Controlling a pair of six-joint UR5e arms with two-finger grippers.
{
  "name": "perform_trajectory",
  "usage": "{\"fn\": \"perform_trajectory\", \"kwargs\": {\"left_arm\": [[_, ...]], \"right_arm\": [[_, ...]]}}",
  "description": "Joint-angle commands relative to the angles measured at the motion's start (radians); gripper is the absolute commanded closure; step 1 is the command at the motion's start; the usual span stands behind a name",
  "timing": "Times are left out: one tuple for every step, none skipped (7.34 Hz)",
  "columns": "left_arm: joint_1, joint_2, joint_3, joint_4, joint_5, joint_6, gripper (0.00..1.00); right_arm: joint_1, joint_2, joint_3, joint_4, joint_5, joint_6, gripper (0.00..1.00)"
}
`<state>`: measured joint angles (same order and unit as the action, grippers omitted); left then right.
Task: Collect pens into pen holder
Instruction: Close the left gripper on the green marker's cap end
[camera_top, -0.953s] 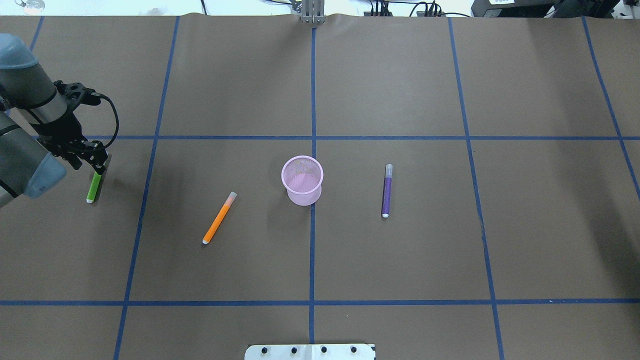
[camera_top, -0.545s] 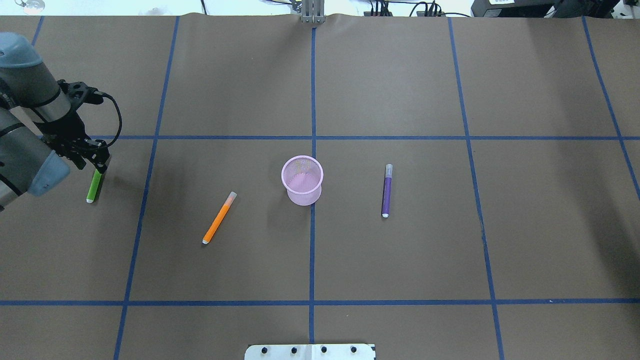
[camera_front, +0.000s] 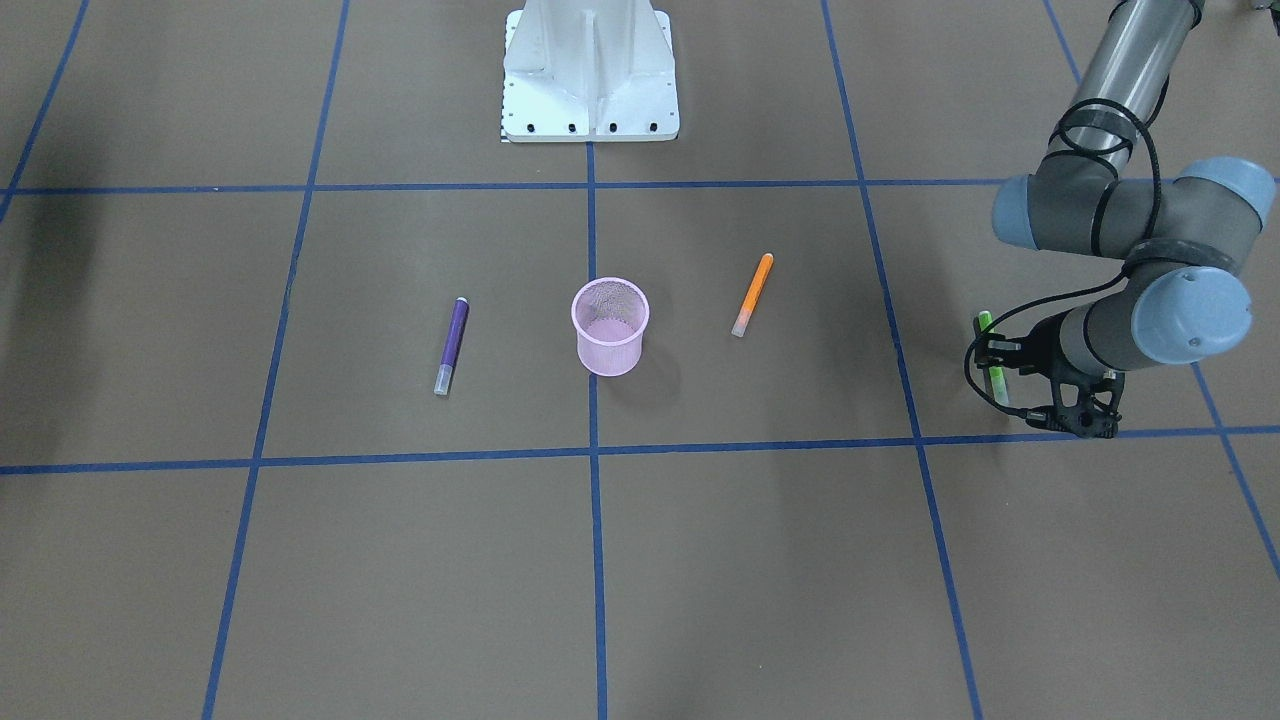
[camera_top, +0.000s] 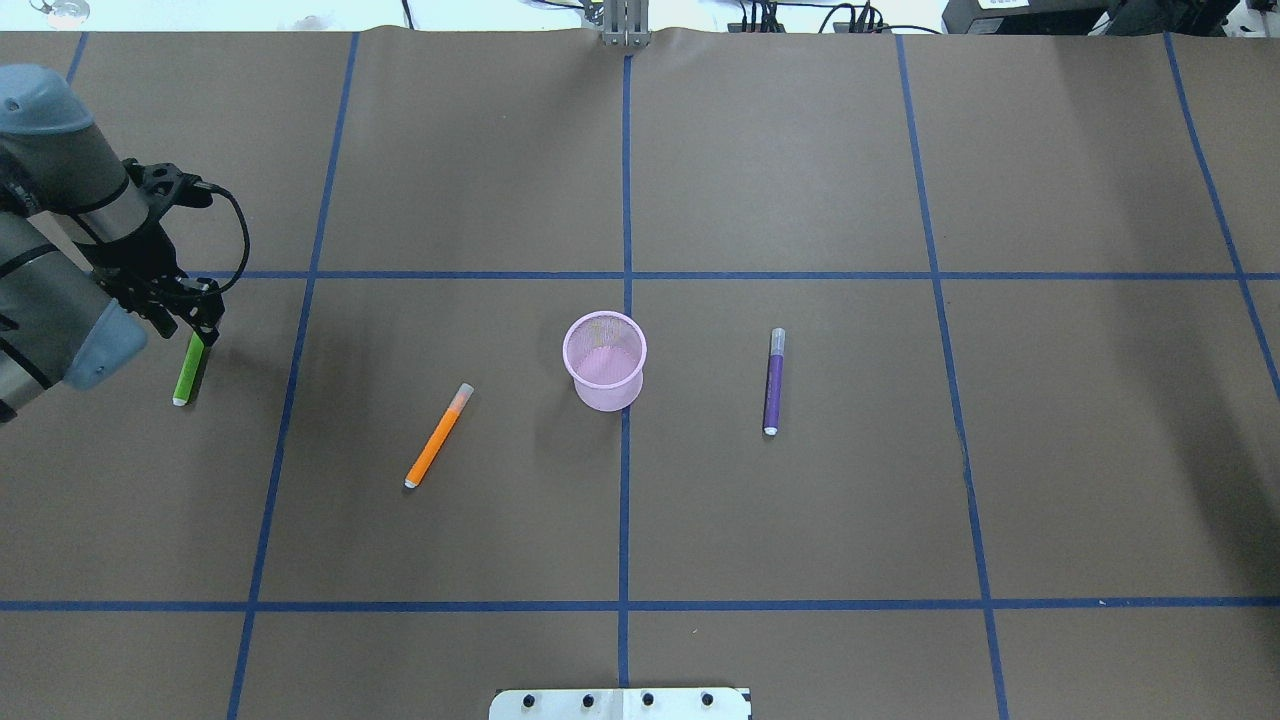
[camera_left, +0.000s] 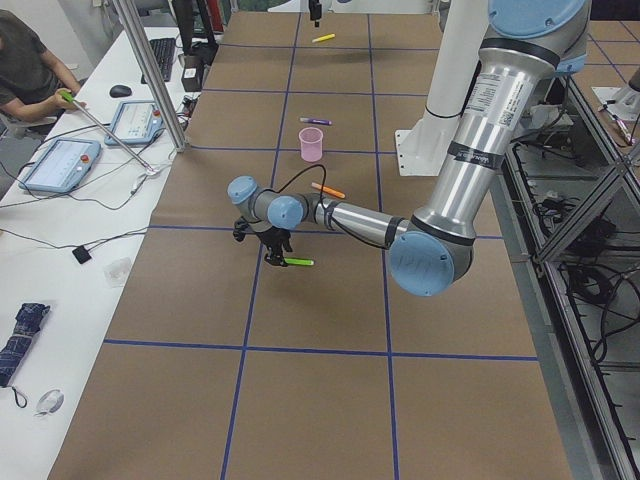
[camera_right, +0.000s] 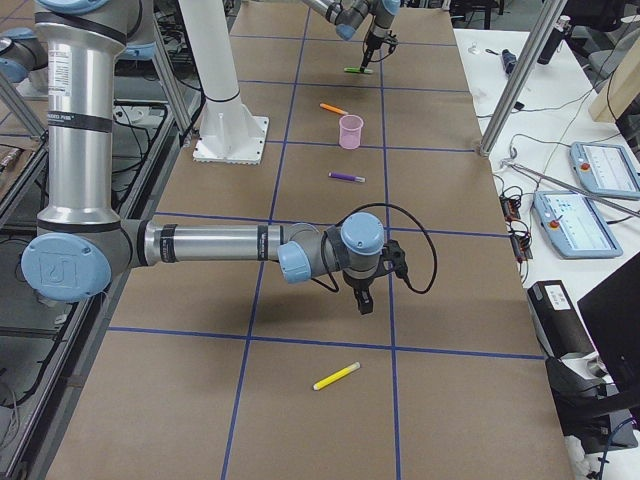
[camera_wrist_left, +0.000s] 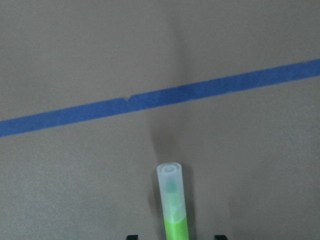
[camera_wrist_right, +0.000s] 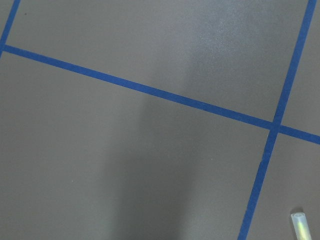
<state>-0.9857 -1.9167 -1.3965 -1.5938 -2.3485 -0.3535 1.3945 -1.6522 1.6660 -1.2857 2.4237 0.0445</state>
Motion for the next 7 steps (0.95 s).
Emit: {"fn": "perform_trajectory", "kwargs": {"left_arm": [[0.002,-0.008,0.011,0.0,0.0,-0.001,0.41],[0.002,-0.008,0.016,0.0,0.0,-0.001,0.43],[0.002,-0.008,0.017,0.0,0.0,-0.001,0.44],[0.002,-0.008,0.017,0.0,0.0,0.001,0.47],[0.002,-0.008,0.017,0.0,0.0,-0.001,0.55],[0.004,-0.008,0.019,-0.002,0.0,0.001,0.58],[0.004,-0.008,0.019,-0.002,0.0,0.001,0.58]], "right_arm": [[0.0,0.0,-0.002,-0.001,0.0,0.0,0.01],[0.0,-0.001,-0.002,-0.001,0.0,0.0,0.01],[0.0,-0.001,-0.002,-0.001,0.0,0.0,0.01],[0.0,-0.001,-0.002,-0.001,0.0,0.0,0.01],[0.0,-0.001,-0.002,-0.001,0.0,0.0,0.01],[0.0,0.0,-0.003,-0.001,0.0,0.002,0.01],[0.0,-0.001,-0.003,-0.001,0.0,0.002,0.01]]}}
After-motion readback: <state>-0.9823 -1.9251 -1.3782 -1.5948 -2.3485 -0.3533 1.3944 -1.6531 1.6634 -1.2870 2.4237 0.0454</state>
